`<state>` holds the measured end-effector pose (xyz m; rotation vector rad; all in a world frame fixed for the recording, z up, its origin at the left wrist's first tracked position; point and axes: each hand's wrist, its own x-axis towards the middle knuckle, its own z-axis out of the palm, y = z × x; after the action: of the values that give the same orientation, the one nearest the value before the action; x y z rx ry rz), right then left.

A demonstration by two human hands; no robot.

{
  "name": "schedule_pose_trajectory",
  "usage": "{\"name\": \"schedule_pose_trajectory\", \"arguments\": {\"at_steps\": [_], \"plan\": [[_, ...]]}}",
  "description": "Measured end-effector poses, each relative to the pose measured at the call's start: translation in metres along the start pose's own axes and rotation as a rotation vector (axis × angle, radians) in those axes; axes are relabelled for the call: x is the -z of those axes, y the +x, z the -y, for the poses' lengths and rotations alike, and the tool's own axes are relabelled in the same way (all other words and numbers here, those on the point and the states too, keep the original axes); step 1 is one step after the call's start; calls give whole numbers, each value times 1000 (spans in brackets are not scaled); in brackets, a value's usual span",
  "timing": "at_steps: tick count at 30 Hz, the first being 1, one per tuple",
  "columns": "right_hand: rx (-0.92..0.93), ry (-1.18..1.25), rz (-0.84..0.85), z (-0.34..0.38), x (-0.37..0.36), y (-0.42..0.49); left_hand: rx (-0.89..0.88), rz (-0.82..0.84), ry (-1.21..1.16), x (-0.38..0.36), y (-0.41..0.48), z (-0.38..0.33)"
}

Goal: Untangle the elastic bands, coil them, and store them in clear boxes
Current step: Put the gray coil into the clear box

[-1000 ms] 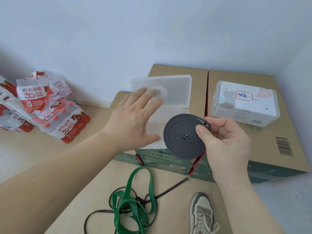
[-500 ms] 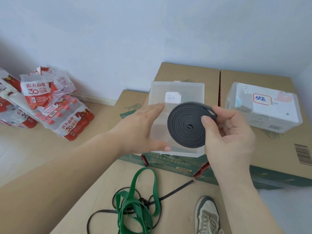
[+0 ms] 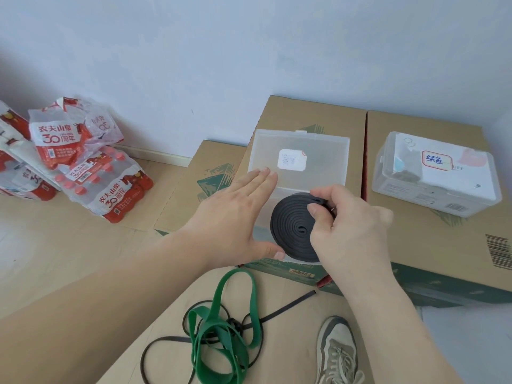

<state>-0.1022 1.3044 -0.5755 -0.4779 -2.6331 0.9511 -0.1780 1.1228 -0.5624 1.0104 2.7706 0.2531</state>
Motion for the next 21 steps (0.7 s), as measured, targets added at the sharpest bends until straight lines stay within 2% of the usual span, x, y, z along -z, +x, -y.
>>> {"name": "schedule_pose_trajectory", "arguments": {"at_steps": [5, 9, 11, 21], "plan": [[-14, -98, 18, -1, -4, -1, -18, 40, 17, 3, 1, -4], [-10, -112, -2, -2, -12, -1, -97, -90, -3, -2, -12, -4], [-10, -82, -30, -2, -15, -1, -111, -74, -53, -8, -18, -5], [-2, 68, -37, -1, -10, 0, 3, -36, -171, -14, -17, -13]]}}
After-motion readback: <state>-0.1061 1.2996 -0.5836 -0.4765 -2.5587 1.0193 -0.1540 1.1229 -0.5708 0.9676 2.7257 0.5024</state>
